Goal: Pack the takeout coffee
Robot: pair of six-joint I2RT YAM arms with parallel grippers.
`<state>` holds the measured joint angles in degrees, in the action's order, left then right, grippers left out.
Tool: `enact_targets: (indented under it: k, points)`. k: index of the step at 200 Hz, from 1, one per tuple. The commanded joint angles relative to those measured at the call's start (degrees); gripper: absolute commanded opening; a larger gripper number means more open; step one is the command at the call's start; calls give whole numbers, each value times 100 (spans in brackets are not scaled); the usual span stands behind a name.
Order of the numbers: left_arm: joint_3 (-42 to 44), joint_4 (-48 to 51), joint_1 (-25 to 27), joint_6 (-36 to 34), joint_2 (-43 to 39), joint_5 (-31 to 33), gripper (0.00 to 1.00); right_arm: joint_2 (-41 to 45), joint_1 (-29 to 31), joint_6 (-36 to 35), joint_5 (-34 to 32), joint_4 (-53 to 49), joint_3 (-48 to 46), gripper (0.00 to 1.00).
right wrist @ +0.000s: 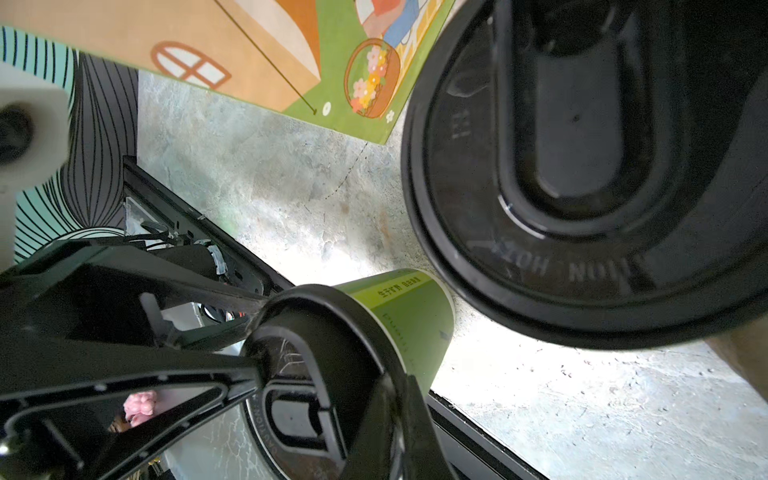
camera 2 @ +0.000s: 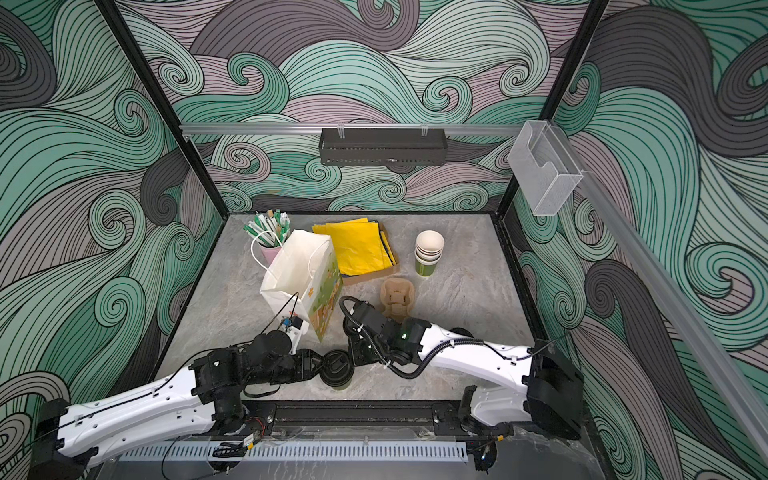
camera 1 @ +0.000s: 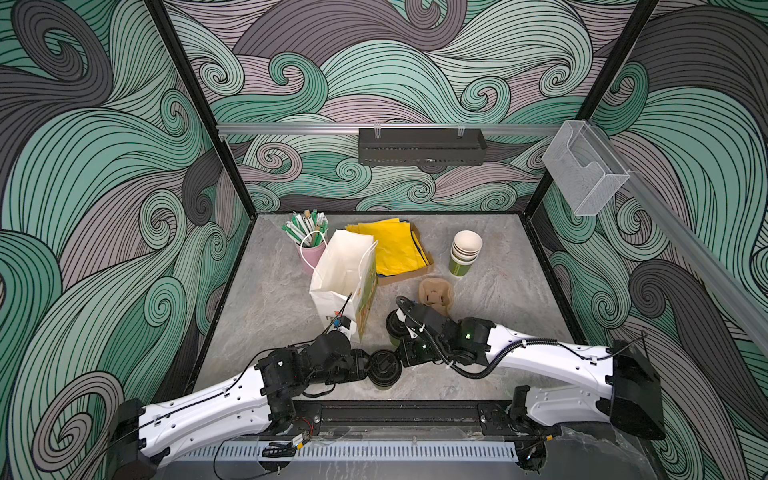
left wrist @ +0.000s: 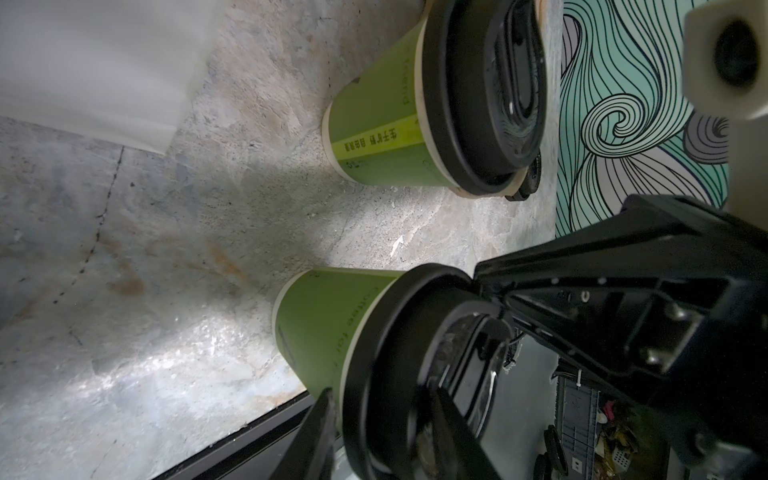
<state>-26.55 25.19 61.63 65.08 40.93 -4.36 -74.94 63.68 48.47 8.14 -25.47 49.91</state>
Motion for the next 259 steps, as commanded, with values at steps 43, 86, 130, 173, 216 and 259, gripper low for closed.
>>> enact_targets:
  k: [43, 86, 130, 173, 216, 259]
  points:
    - [52, 522, -26, -57, 152, -56, 37, -291, -31, 145, -49, -725, -280, 8]
    - [52, 567, -26, -59, 133, -65, 37, -482, -26, 172, -47, -979, -289, 8]
    - [53, 577, -28, -39, 99, -48, 37, -453, -26, 120, -37, -1012, -153, 9]
    - [16, 629, -28, -61, 85, -49, 37, -57, -22, -294, 311, -657, 329, 25]
    - [-13, 547, -26, -155, -15, 6, 40, 1011, -37, -1115, -307, -1122, 969, 37]
    - [-371, 410, -28, -378, -65, 52, 60, 1697, -231, -1191, -683, -1583, 787, 40]
